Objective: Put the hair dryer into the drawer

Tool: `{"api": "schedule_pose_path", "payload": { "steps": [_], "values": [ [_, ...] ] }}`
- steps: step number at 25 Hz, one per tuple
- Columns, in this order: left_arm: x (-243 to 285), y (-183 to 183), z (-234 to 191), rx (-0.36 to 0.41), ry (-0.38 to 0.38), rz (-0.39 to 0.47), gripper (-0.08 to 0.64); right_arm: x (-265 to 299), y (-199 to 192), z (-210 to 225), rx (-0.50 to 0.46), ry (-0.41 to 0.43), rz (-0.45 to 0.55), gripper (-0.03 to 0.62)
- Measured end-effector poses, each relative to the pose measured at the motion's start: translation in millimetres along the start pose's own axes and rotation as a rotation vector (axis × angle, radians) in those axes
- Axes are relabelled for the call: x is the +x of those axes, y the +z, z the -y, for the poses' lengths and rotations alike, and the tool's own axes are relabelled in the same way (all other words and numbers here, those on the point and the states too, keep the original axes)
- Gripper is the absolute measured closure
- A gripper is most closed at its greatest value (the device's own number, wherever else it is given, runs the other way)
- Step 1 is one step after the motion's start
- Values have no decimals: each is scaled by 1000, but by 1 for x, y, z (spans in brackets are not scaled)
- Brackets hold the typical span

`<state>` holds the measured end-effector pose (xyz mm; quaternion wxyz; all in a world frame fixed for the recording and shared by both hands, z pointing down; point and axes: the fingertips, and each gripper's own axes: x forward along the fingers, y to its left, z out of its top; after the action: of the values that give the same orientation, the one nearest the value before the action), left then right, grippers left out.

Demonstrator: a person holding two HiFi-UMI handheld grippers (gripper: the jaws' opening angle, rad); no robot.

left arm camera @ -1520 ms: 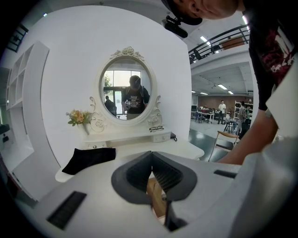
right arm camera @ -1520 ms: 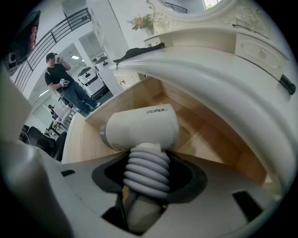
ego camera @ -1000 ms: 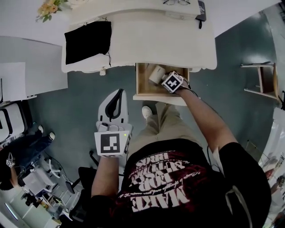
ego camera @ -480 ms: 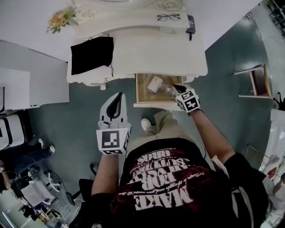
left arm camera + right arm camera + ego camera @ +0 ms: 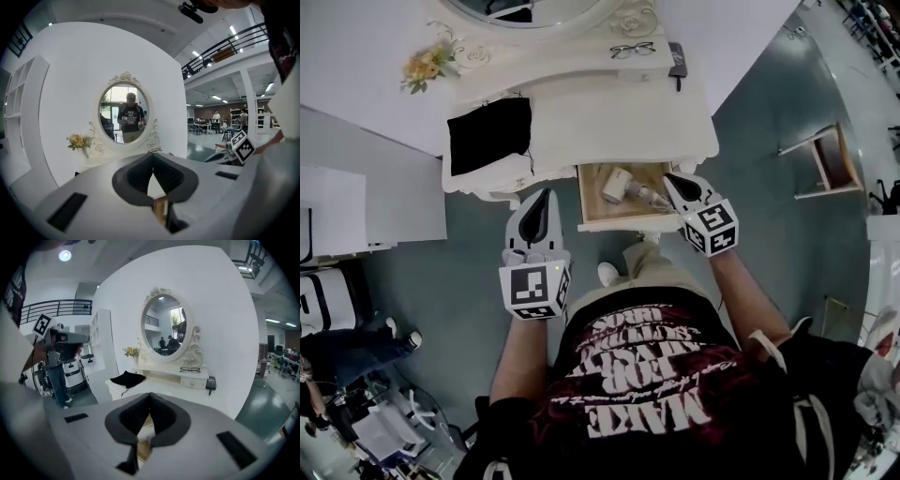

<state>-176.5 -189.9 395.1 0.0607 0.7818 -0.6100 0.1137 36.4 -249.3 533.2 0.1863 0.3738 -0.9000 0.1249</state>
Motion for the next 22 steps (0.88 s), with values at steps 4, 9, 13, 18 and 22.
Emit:
{"api": "schedule_pose_path", "payload": {
  "steps": [4,9,13,18,22],
  "values": [
    [-9,17,0,10,-8,28,555,-27,44,-8,-14,-14,81,588],
    [-15,36,-5,30,-16,72,555,-52,93,-14,-61,-46,174,588],
    [-22,53,-1,71,-45,121,555,-68,121,-20,-82,-62,224,588],
    [-32,60,-2,94,-64,151,555,-86,144,-34,-110,-66,264,588],
    [-36,62,-5,76,-74,155,555,-99,155,-38,-122,-84,279,588]
  ]
}}
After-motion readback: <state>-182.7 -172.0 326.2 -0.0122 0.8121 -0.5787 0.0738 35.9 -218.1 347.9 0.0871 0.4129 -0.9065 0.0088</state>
